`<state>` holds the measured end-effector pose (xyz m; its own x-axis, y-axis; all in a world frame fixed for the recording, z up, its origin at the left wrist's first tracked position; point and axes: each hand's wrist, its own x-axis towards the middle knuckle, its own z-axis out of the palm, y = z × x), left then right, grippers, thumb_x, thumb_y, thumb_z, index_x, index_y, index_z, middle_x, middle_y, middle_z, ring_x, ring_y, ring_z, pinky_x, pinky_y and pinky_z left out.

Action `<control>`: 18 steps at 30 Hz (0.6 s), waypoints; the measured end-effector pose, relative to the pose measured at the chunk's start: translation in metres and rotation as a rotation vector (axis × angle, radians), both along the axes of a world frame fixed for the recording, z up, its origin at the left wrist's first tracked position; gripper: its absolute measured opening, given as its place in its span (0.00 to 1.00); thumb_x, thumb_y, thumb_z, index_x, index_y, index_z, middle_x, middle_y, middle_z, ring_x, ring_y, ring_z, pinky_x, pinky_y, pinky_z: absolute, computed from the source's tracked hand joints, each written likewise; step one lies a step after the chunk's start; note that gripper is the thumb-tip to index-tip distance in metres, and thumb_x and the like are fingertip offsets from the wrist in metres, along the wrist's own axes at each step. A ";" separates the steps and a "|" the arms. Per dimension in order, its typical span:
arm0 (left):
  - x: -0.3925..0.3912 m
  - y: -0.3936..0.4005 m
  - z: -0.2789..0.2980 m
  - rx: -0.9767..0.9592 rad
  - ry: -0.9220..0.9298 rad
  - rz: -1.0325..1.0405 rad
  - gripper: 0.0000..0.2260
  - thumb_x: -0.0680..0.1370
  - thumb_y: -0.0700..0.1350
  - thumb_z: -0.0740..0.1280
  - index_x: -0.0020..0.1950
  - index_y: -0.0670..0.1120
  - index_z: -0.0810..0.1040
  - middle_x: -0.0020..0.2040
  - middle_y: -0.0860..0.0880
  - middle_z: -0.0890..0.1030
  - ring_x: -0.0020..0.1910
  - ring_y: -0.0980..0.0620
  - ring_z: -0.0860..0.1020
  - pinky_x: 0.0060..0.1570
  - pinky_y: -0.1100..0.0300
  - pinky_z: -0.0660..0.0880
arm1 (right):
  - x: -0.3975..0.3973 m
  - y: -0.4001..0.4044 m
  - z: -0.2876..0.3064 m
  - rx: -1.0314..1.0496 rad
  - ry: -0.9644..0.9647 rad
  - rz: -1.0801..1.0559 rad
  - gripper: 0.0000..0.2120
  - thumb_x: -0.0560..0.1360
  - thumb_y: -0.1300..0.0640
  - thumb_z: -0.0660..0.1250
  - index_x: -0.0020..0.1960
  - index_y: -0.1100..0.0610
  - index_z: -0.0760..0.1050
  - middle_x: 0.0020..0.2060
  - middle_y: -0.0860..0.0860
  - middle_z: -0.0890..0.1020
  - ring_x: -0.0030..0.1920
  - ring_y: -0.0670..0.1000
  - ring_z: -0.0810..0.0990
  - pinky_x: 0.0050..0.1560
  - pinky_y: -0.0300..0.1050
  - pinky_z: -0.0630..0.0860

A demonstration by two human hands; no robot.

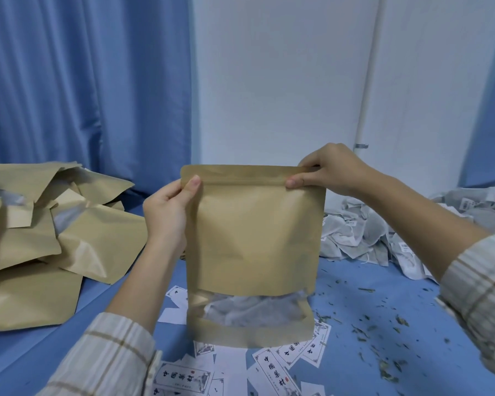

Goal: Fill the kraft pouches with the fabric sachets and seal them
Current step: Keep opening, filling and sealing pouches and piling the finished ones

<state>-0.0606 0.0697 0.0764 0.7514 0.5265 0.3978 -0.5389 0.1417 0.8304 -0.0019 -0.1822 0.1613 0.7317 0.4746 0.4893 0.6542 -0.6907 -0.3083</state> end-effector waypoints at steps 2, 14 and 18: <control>-0.001 0.002 0.000 -0.029 0.008 -0.001 0.03 0.73 0.45 0.73 0.40 0.48 0.85 0.40 0.50 0.83 0.42 0.49 0.78 0.51 0.51 0.76 | 0.003 -0.008 -0.001 0.054 0.028 0.000 0.15 0.64 0.45 0.75 0.28 0.52 0.75 0.20 0.44 0.68 0.25 0.42 0.65 0.24 0.32 0.59; -0.003 0.026 -0.087 0.469 0.500 -0.602 0.34 0.52 0.56 0.82 0.54 0.44 0.80 0.46 0.48 0.85 0.43 0.50 0.83 0.42 0.57 0.77 | 0.014 -0.025 -0.061 0.647 0.426 0.232 0.18 0.67 0.56 0.73 0.57 0.53 0.77 0.45 0.47 0.85 0.45 0.43 0.83 0.42 0.35 0.78; -0.014 0.023 -0.120 0.547 0.605 -0.639 0.22 0.59 0.50 0.80 0.51 0.50 0.83 0.49 0.47 0.85 0.47 0.48 0.83 0.46 0.56 0.78 | 0.007 -0.022 -0.130 0.543 0.734 0.234 0.24 0.63 0.51 0.74 0.58 0.50 0.75 0.50 0.49 0.84 0.51 0.48 0.83 0.47 0.41 0.80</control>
